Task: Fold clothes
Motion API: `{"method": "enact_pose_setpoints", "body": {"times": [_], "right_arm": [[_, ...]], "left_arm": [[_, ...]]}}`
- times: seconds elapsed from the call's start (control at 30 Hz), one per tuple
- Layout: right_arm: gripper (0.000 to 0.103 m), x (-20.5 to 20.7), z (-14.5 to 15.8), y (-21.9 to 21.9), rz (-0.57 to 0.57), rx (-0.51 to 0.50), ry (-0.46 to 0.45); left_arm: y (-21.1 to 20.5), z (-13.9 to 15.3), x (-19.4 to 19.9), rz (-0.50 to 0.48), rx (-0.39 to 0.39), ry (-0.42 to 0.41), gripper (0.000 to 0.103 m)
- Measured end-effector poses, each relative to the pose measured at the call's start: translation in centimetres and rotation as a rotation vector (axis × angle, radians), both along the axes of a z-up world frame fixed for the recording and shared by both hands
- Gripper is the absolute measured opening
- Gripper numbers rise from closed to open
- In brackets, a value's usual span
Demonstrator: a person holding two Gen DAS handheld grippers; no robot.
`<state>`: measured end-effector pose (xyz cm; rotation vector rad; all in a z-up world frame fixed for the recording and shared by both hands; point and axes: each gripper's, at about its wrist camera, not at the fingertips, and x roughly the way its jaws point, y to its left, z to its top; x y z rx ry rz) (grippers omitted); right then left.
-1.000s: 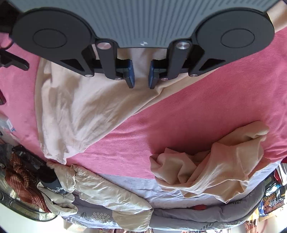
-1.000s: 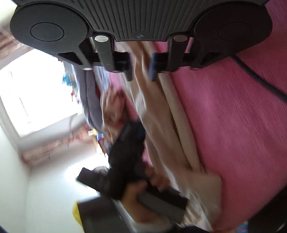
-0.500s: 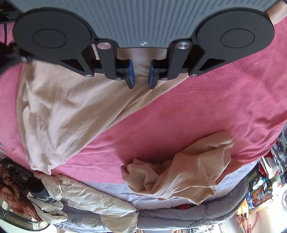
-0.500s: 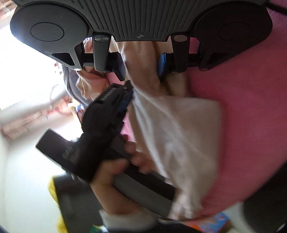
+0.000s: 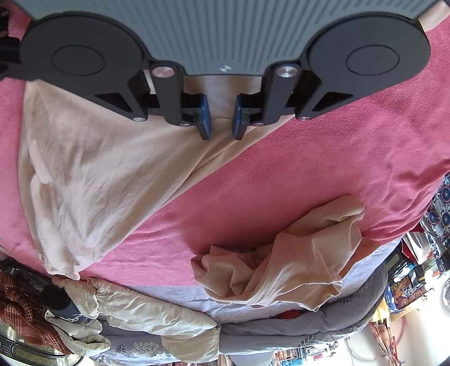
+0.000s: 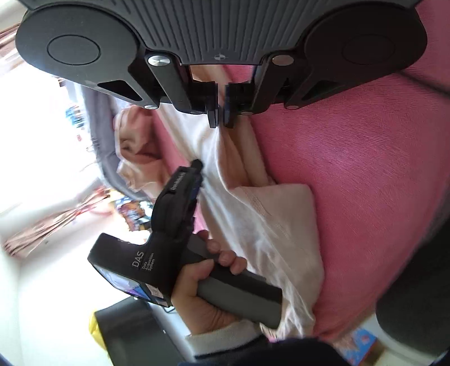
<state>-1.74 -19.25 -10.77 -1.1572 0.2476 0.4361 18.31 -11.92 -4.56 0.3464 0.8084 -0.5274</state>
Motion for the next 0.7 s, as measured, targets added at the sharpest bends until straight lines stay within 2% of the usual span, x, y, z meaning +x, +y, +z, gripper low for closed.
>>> {"method": "enact_pose_setpoints", "body": {"times": [0.03, 0.1, 0.13, 0.2, 0.23, 0.47, 0.53, 0.63, 0.7], "right_arm": [[0.023, 0.4, 0.3, 0.6, 0.001, -0.013, -0.038], [0.041, 1.1, 0.0, 1.3, 0.000, -0.026, -0.084], [0.031, 1.6, -0.1, 1.5, -0.015, -0.018, -0.065], [0.005, 2.7, 0.3, 1.4, -0.069, 0.041, 0.096], [0.005, 2.7, 0.5, 1.1, -0.082, 0.060, 0.132], [0.005, 0.4, 2.1, -0.6, -0.089, 0.138, 0.241], [0.005, -0.3, 2.9, -1.7, -0.101, 0.196, 0.295], [0.005, -1.1, 4.5, -4.3, -0.173, 0.357, 0.402], [0.007, -1.3, 5.7, -7.4, -0.253, 0.536, 0.453]], "left_arm": [[-0.1, 0.0, -0.1, 0.001, 0.003, -0.004, 0.027], [-0.2, -0.1, -0.2, 0.005, 0.009, -0.011, 0.026], [-0.3, -0.1, -0.3, 0.004, 0.013, -0.015, 0.026], [-0.3, -0.1, -0.3, -0.001, 0.016, -0.019, 0.026], [-0.2, -0.1, -0.3, -0.003, 0.014, -0.017, 0.027], [0.3, 0.0, 0.0, -0.009, -0.004, -0.004, 0.027], [0.3, 0.2, -0.1, -0.004, 0.001, -0.010, 0.027], [0.7, 0.8, -0.3, 0.040, 0.036, -0.041, 0.028], [1.0, 1.6, -0.6, 0.118, 0.082, -0.104, 0.031]]}}
